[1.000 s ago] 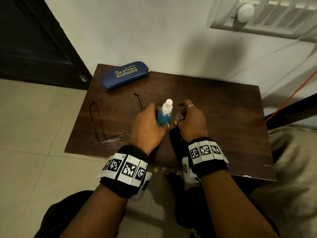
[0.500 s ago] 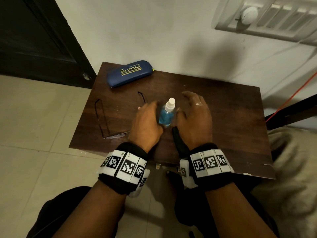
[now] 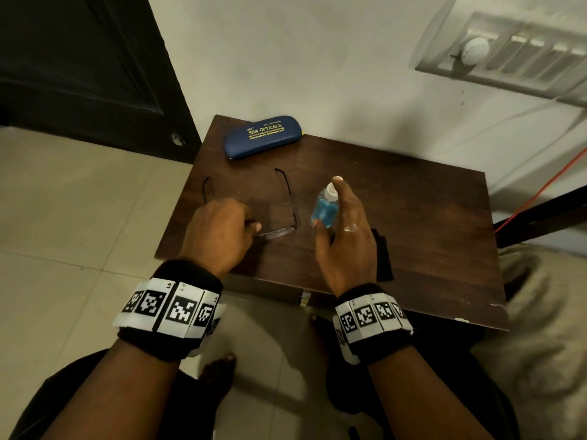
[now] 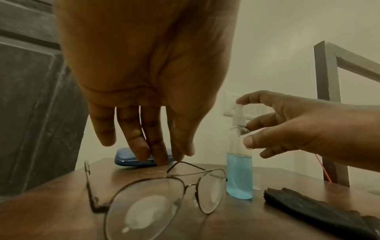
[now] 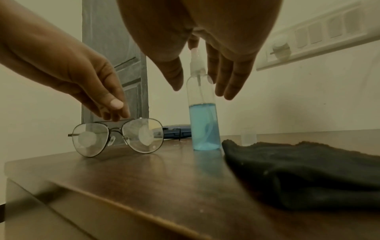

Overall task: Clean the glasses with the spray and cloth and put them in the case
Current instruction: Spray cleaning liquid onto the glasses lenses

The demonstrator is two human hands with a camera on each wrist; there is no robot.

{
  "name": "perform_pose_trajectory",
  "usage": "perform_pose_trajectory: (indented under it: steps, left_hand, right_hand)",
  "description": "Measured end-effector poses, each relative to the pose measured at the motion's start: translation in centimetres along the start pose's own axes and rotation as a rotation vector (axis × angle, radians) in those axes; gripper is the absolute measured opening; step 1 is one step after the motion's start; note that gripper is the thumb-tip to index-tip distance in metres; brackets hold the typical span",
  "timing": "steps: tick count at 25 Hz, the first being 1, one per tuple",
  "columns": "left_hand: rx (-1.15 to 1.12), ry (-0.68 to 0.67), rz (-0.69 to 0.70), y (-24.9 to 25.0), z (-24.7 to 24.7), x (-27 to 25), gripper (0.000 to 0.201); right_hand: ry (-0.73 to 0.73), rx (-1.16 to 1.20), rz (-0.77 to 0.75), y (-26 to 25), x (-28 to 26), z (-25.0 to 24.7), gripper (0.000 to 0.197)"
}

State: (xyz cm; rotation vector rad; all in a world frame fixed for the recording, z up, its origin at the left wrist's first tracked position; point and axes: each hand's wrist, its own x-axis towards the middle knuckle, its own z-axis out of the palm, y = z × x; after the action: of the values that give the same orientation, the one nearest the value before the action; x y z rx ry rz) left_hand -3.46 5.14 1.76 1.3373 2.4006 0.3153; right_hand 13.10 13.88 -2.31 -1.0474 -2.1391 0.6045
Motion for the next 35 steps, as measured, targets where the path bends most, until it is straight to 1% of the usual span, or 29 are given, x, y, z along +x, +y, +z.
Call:
perform_pose_trajectory:
  steps: [4,6,8,12,15,17,19,20,22,24,26,29,31,33,35]
  left_hand:
    - [0.067,-0.07,0.012,-0.6,-0.1,0.0,0.021]
    - [0.114,-0.077,0.014,-0.4,0.1,0.1,0.021]
    - [0.188,-0.071,0.015,0.1,0.3,0.2,0.021]
    - [0.239,-0.063,0.025,0.7,0.5,0.0,0.016]
    - [0.23,-0.034,0.016,0.7,0.3,-0.3,0.016]
    - [0.19,0.027,0.005,0.0,-0.6,-0.4,0.016]
    - [0.127,0.147,0.01,-1.3,-1.8,-0.7,0.015]
    - [0.07,0.203,0.009,-2.0,-2.5,-1.0,0.013]
    - [-0.092,0.283,-0.009,-3.2,-3.5,-1.8,0.011]
    - [-0.244,0.33,-0.034,-3.5,-4.2,-2.4,0.012]
    - [-0.372,0.354,-0.069,-4.1,-4.8,-2.6,0.014]
    - [-0.498,0.388,-0.118,-5.6,-5.9,-2.5,0.018]
    - [-0.549,0.44,-0.159,-6.8,-6.6,-2.4,0.017]
    - [-0.552,0.476,-0.189,-7.5,-6.9,-2.4,0.016]
    - [-0.504,0.464,-0.181,-7.2,-6.8,-2.1,0.016]
  right_hand:
    - [0.057,0.04,-0.004,0.3,0.9,1.2,0.065]
    - [0.048,0.059,0.033,0.3,1.3,1.6,0.067]
    - [0.028,0.043,0.057,0.3,1.5,1.8,0.074]
    - [-0.042,-0.068,-0.036,0.5,1.5,2.1,0.084]
    - [-0.062,-0.038,-0.053,0.0,1.4,1.9,0.082]
    - [-0.07,0.046,-0.022,-1.1,1.3,1.4,0.082]
    - [-0.114,0.171,0.007,-2.7,1.3,0.5,0.082]
    - [-0.132,0.241,-0.005,-3.8,1.2,0.0,0.079]
    - [-0.14,0.364,-0.08,-5.9,1.0,-0.6,0.073]
    - [-0.14,0.419,-0.173,-7.4,1.0,-0.7,0.071]
    - [-0.154,0.416,-0.227,-8.4,1.3,-0.1,0.074]
    - [-0.145,0.331,-0.263,-8.6,1.9,1.1,0.083]
    - [-0.155,0.266,-0.29,-8.5,2.1,1.5,0.077]
    - [-0.147,0.241,-0.332,-8.5,2.2,1.7,0.067]
    - [-0.113,0.246,-0.347,-8.6,2.2,1.6,0.062]
